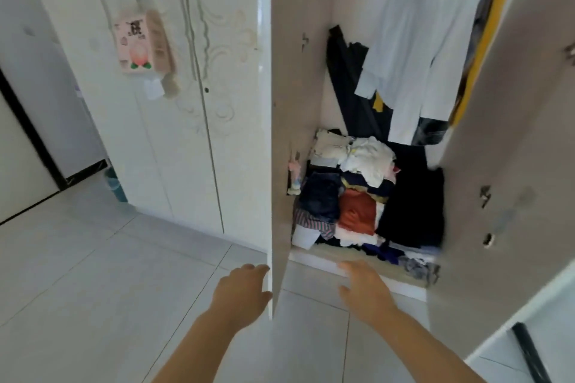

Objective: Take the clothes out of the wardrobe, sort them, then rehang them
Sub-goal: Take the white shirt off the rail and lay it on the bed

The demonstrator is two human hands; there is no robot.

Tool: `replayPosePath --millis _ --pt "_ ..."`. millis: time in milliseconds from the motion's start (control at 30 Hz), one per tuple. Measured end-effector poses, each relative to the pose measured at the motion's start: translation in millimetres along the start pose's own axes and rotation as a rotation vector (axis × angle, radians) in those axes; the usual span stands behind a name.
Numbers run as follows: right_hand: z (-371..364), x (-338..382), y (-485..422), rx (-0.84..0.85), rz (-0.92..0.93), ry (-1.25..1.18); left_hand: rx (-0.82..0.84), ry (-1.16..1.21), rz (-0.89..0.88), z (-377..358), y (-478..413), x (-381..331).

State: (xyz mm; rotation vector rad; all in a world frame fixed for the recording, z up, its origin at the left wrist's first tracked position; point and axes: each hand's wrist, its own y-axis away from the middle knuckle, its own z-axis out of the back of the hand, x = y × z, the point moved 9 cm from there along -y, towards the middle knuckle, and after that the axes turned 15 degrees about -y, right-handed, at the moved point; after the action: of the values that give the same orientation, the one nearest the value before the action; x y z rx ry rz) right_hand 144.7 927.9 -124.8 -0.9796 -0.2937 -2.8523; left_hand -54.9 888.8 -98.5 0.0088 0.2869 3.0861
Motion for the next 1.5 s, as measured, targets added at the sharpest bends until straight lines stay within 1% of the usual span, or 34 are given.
replayPosePath --millis 133,200,267,367,467,633,767,867,1133,1300,1500 --pt "54.3 -24.6 -46.2 -0.1 -0.062 0.026 -0.085 -0.068 -0.192 39.4 -79.5 -57.6" --pt "82.3 -32.8 -69.7 -0.173 -0.1 -0.017 -0.116 -0.076 -0.271 57.0 -117.8 -81.6" --pt "114.1 -30.5 -89.2 -0.247 -0.083 -0.037 -0.146 -0.073 -0.334 76.7 -153.8 -102.3" --pt "165.2 -22.4 -115.5 -0.35 -0.062 -0.039 -0.234 -0.108 -0.403 116.8 -203.2 -128.6" --pt "215.5 -14.4 -145.6 -0.428 -0.04 -0.032 -0.321 -0.063 -0.451 164.5 -245.7 -148.9" --pt "296.3 -1.3 -207.1 -0.522 0.036 -0.011 -0.415 0.098 -0.482 239.5 -313.8 -172.2" --pt "363.5 3.8 -266.7 -0.575 0.122 -0.016 -0.513 0.159 -0.42 298.9 -377.1 -185.9" --pt "413.9 13.0 -311.5 -0.581 0.23 0.011 -0.596 0.202 -0.382 346.6 -418.9 -201.1" --pt "537.8 47.1 -404.9 -0.683 0.425 0.12 -0.827 0.299 -0.316 454.9 -496.1 -230.5" --pt "595.5 76.2 -453.2 -0.76 0.502 0.211 -0.918 0.428 -0.329 506.4 -547.4 -233.4" --pt "664.6 114.5 -515.7 -0.939 0.534 0.304 -1.051 0.476 -0.392 564.1 -618.1 -241.0"
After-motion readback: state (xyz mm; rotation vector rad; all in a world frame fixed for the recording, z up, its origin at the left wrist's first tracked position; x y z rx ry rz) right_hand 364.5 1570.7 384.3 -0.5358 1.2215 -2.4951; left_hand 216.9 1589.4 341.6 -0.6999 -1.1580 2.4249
